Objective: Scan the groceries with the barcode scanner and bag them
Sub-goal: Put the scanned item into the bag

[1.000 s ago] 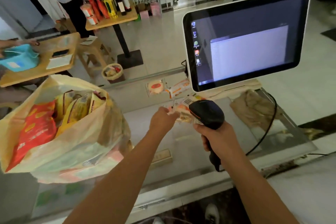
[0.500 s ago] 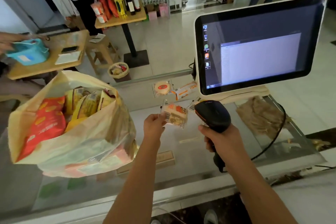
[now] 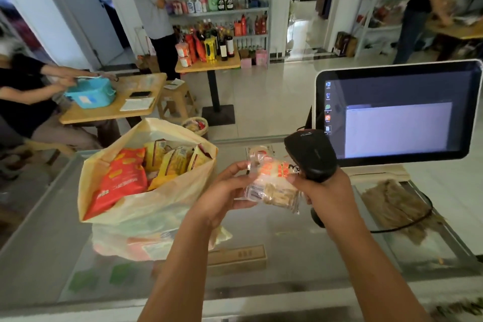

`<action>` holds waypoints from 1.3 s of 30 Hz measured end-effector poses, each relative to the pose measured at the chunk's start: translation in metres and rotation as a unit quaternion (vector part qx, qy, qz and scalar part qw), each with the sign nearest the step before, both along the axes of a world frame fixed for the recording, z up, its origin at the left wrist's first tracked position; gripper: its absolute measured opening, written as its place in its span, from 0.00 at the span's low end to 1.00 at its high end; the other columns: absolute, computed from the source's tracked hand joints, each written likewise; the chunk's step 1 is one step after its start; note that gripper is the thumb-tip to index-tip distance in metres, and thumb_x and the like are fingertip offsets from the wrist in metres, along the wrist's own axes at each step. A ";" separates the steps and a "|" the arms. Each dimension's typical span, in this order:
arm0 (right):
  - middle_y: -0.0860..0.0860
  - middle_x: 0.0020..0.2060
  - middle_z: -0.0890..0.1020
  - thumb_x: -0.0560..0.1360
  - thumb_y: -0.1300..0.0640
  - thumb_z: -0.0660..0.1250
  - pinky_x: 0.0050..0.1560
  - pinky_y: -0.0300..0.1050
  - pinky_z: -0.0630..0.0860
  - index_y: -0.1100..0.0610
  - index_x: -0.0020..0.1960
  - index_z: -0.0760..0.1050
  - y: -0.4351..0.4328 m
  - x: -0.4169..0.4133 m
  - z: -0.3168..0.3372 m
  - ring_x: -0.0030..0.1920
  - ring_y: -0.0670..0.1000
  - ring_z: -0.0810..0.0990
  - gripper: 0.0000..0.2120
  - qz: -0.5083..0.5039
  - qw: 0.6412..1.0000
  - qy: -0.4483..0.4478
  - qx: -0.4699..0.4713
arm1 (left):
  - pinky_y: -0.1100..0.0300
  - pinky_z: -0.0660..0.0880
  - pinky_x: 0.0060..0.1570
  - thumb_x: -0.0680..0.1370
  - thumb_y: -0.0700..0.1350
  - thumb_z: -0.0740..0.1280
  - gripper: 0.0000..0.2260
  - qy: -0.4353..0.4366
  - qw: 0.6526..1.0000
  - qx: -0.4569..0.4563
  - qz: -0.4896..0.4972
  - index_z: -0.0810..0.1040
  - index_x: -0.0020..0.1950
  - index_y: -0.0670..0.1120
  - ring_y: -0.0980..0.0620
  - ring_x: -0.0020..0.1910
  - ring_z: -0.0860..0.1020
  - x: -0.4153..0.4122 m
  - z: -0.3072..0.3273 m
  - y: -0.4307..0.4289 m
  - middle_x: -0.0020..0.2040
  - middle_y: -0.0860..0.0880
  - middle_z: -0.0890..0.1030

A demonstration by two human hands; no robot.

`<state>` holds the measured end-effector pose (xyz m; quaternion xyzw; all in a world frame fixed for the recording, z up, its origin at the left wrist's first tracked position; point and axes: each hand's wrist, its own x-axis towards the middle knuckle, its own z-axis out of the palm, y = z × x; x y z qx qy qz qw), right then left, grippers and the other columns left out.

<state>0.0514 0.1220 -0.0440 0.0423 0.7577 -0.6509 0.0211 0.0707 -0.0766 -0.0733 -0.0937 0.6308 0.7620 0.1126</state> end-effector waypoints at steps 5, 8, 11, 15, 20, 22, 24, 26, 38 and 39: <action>0.45 0.34 0.81 0.67 0.62 0.78 0.37 0.40 0.71 0.49 0.47 0.78 0.001 0.005 0.007 0.35 0.45 0.78 0.15 0.090 0.994 0.027 0.054 | 0.60 0.76 0.45 0.73 0.42 0.76 0.10 0.069 0.988 -0.134 -0.027 0.83 0.54 0.45 0.50 0.45 0.81 -0.002 0.012 -0.005 0.48 0.46 0.84; 0.47 0.38 0.84 0.66 0.61 0.78 0.42 0.42 0.73 0.50 0.49 0.79 0.001 0.006 0.000 0.40 0.48 0.80 0.15 0.057 0.996 0.041 0.056 | 0.63 0.75 0.38 0.72 0.40 0.77 0.10 0.047 0.982 -0.173 -0.058 0.83 0.52 0.45 0.56 0.39 0.80 -0.004 0.018 -0.006 0.44 0.49 0.84; 0.46 0.36 0.82 0.67 0.59 0.78 0.41 0.42 0.72 0.50 0.49 0.79 0.003 0.007 -0.004 0.37 0.47 0.79 0.14 0.012 0.999 0.032 0.018 | 0.61 0.76 0.36 0.73 0.41 0.76 0.11 0.032 0.991 -0.126 0.039 0.80 0.53 0.43 0.55 0.38 0.81 -0.010 0.019 -0.004 0.42 0.50 0.84; 0.47 0.36 0.82 0.68 0.60 0.77 0.38 0.40 0.73 0.52 0.50 0.79 0.004 0.010 -0.002 0.37 0.45 0.79 0.13 -0.001 1.000 0.027 -0.007 | 0.60 0.80 0.40 0.75 0.40 0.74 0.13 0.049 0.992 -0.109 0.037 0.76 0.57 0.39 0.51 0.43 0.84 -0.011 0.020 0.003 0.48 0.46 0.86; 0.50 0.41 0.84 0.69 0.61 0.76 0.37 0.38 0.74 0.56 0.54 0.79 0.007 0.010 -0.002 0.38 0.46 0.80 0.15 -0.019 0.999 0.034 -0.004 | 0.61 0.81 0.43 0.76 0.41 0.73 0.10 0.047 0.988 -0.142 -0.023 0.79 0.56 0.43 0.50 0.46 0.85 -0.010 0.023 0.019 0.48 0.49 0.86; 0.49 0.40 0.83 0.69 0.60 0.77 0.38 0.40 0.75 0.54 0.53 0.79 0.007 0.013 -0.002 0.40 0.48 0.81 0.15 -0.027 0.999 0.039 -0.008 | 0.61 0.80 0.42 0.76 0.41 0.73 0.09 0.052 0.988 -0.144 -0.019 0.80 0.55 0.44 0.50 0.46 0.85 -0.012 0.026 0.024 0.48 0.49 0.86; 0.46 0.39 0.82 0.69 0.59 0.76 0.40 0.40 0.75 0.48 0.50 0.77 0.010 0.015 -0.002 0.41 0.46 0.81 0.13 -0.051 0.997 0.052 -0.015 | 0.64 0.80 0.39 0.77 0.40 0.72 0.08 0.066 0.987 -0.148 0.023 0.79 0.55 0.44 0.52 0.44 0.85 -0.018 0.029 0.027 0.48 0.49 0.86; 0.45 0.38 0.83 0.70 0.57 0.76 0.42 0.41 0.77 0.48 0.48 0.77 0.014 0.018 0.000 0.40 0.44 0.82 0.12 -0.067 0.996 0.056 -0.018 | 0.63 0.81 0.39 0.77 0.41 0.72 0.10 0.073 0.981 -0.157 0.092 0.79 0.58 0.44 0.52 0.44 0.85 -0.033 0.032 0.028 0.50 0.48 0.86; 0.46 0.23 0.77 0.67 0.54 0.77 0.38 0.47 0.72 0.57 0.42 0.80 0.004 0.053 0.007 0.29 0.50 0.75 0.09 -0.011 0.997 0.034 -0.061 | 0.56 0.81 0.49 0.76 0.41 0.73 0.12 0.125 0.973 -0.116 0.156 0.78 0.58 0.42 0.49 0.50 0.85 -0.095 0.063 0.020 0.52 0.47 0.85; 0.46 0.23 0.77 0.67 0.54 0.77 0.38 0.46 0.72 0.56 0.42 0.80 0.004 0.053 0.008 0.30 0.50 0.75 0.09 -0.013 0.998 0.037 -0.058 | 0.57 0.81 0.48 0.76 0.41 0.73 0.12 0.127 0.973 -0.113 0.156 0.78 0.58 0.42 0.49 0.50 0.85 -0.095 0.063 0.021 0.52 0.47 0.85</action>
